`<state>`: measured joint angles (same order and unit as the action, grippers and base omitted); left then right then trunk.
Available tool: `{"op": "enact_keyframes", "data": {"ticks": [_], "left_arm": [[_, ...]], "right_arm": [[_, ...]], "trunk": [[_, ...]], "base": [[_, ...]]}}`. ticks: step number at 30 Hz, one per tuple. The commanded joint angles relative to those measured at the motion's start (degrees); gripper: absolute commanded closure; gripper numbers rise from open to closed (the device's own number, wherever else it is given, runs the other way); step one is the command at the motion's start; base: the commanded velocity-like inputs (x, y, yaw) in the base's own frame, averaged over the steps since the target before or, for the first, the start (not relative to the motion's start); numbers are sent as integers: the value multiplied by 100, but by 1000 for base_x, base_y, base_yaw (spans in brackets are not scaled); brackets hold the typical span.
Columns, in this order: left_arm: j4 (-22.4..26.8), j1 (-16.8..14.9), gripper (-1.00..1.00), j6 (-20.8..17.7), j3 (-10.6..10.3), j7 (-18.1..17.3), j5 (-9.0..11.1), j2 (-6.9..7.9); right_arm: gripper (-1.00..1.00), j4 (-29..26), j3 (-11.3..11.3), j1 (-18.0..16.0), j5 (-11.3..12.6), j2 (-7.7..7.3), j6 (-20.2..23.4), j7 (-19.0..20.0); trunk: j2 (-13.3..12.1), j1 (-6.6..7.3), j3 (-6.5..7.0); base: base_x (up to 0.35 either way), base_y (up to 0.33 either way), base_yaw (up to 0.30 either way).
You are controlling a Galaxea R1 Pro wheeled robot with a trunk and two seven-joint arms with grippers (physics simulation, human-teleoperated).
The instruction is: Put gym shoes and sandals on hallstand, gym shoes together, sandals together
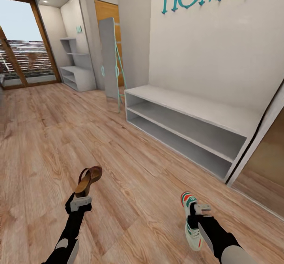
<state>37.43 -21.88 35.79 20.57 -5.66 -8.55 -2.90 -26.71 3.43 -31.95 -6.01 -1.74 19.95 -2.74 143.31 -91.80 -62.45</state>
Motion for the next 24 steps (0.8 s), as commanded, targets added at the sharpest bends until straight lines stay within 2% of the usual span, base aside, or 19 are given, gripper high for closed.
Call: {"op": "enact_keyframes", "data": {"ticks": [1, 17, 24], "left_arm": [[2, 0, 100, -1, 0, 1, 3, -3], [2, 0, 100, -2, 0, -1, 3, -5], [2, 0, 100, -2, 0, -4, 3, -7]], "right_arm": [[100, -1, 0, -2, -3, 9, 0, -2], [100, 12, -6, -1, -14, 102, 0, -7], [100, 16, -2, -3, -300, 188, -5, -7]], "trunk": [[0, 0, 0], [0, 0, -13], [0, 0, -35]], "base": [[347, 141, 227], [347, 142, 271], [347, 143, 162]]}}
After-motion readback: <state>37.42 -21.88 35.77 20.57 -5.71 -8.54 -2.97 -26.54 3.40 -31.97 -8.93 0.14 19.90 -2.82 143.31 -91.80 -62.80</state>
